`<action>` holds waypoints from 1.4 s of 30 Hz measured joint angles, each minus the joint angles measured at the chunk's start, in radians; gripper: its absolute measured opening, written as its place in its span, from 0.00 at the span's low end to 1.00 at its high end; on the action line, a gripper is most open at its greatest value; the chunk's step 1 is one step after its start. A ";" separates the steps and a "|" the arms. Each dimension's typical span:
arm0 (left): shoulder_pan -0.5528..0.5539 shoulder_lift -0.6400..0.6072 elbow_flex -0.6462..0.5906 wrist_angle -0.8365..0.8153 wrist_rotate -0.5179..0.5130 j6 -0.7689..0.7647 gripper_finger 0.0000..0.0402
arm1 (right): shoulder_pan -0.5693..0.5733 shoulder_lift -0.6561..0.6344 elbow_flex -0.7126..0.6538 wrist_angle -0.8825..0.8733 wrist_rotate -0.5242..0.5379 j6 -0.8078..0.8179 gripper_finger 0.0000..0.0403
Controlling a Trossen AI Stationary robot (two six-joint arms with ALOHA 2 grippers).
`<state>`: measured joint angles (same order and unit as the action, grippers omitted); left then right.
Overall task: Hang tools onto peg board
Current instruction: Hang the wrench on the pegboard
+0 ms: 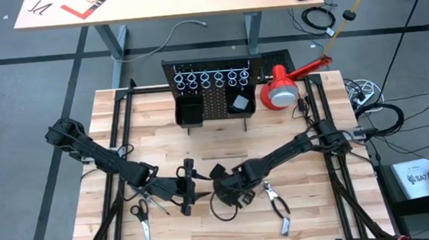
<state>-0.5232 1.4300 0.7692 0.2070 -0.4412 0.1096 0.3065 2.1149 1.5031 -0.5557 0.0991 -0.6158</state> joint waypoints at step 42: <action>0.000 -0.006 0.000 0.075 -0.012 0.009 0.54 | 0.000 0.058 0.095 0.066 -0.158 0.027 0.23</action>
<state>-0.5232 1.4239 0.7692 0.2823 -0.4536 0.1187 0.3065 2.1730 1.5986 -0.4893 -0.0588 -0.5884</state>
